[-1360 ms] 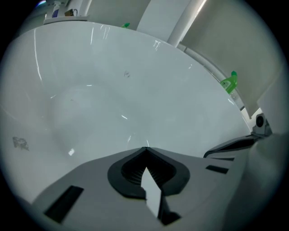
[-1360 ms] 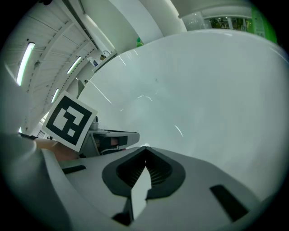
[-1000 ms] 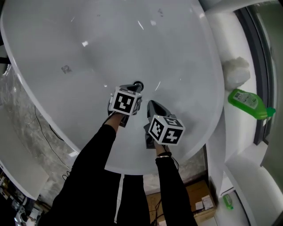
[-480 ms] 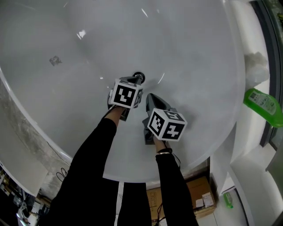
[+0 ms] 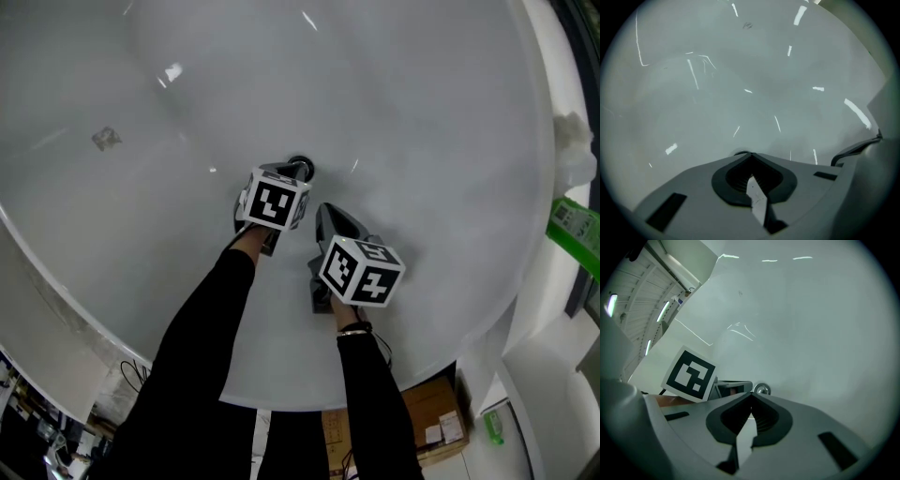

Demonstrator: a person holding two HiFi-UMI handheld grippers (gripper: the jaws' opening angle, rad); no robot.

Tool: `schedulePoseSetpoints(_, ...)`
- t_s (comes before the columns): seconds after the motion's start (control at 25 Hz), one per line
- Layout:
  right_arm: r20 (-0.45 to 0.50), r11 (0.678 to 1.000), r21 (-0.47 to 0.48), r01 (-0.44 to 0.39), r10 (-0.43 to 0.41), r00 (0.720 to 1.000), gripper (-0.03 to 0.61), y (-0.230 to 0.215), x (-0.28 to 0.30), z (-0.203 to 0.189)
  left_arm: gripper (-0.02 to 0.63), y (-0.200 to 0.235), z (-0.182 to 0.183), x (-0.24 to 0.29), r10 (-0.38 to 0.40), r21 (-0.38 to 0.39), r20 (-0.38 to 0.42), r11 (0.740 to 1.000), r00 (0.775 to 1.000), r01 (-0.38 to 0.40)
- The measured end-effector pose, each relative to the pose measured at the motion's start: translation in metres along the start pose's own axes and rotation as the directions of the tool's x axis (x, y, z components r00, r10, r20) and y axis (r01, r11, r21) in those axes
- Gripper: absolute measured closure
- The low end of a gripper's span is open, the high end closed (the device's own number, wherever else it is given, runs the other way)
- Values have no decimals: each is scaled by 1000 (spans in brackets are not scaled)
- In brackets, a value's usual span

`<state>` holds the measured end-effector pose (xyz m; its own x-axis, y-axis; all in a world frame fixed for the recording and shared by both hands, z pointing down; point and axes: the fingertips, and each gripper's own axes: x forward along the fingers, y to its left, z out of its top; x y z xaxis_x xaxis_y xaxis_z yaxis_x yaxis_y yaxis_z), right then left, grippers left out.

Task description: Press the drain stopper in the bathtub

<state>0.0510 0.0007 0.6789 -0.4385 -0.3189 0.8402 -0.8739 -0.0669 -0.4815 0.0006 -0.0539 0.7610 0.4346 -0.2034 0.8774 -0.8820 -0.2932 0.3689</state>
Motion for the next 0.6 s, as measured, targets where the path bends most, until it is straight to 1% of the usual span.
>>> schedulePoseSetpoints(0.24,-2,1000,-3,1,-1,1000,580,-5,11,-5,609,7,-9,17,-10,2,-10,1000,1000,10)
schedulePoseSetpoints(0.44,-7,1000,-1,-5,5,1000,580,-7,18,-6,609,9,-17,29,-11,-16,-26,1000,1000,10)
schedulePoseSetpoints(0.6,-12,1000,0,-4,4,1000,580,-8,23,-6,609,12,-21,39,2,-14,-41,1000,999,-2)
